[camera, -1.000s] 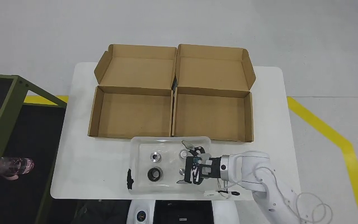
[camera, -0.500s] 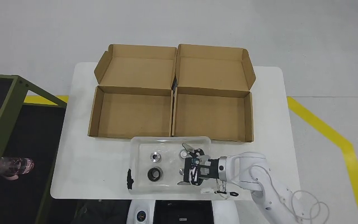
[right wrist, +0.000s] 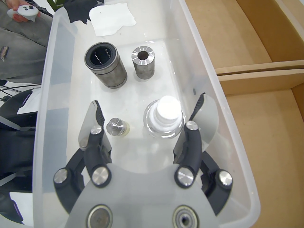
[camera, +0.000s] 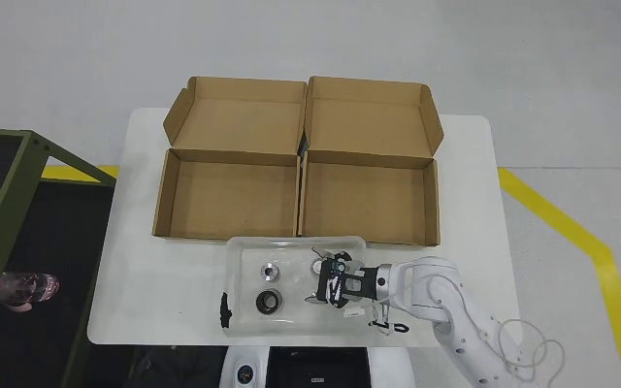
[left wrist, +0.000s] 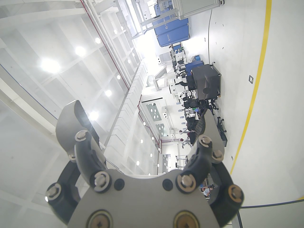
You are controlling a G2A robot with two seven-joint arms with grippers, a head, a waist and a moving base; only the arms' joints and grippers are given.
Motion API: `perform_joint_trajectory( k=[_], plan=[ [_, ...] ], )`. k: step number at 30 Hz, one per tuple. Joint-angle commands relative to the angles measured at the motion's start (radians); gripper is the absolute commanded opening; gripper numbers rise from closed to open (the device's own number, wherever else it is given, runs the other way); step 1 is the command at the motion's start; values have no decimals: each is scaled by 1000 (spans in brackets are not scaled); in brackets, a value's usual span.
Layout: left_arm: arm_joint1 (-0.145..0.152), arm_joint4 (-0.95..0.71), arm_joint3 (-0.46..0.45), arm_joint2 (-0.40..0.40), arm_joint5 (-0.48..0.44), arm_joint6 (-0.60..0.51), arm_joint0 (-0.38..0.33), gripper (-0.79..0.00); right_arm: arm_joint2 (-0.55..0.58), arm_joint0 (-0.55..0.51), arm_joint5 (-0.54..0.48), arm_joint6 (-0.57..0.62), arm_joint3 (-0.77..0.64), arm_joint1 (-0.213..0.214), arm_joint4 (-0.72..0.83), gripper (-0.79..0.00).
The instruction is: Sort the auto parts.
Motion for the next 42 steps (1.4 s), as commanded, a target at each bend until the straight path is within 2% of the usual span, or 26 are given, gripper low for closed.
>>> perform_joint_trajectory(
  k=[1,4,5,6,11,12,15,30,42],
  plan=[
    [0,0,0,0,0,0,0,0,-5,7,8,4,2,0,-4,-206],
    [0,0,0,0,0,0,0,0,-13,17,20,14,8,1,-18,-274],
    [0,0,0,0,0,0,0,0,-15,20,26,14,9,1,-22,-317],
    [0,0,0,0,0,0,0,0,-16,22,34,15,11,1,-28,-397],
    [0,0,0,0,0,0,0,0,-24,30,44,14,21,2,-44,-520],
    [0,0,0,0,0,0,0,0,-25,31,45,14,23,3,-46,-631],
    [0,0,0,0,0,0,0,0,-29,33,48,12,24,4,-46,-785],
    [0,0,0,0,0,0,0,0,-42,47,42,-98,-10,5,3,-785],
    [0,0,0,0,0,0,0,0,-54,77,37,-352,-6,1,-17,-785]
  ],
)
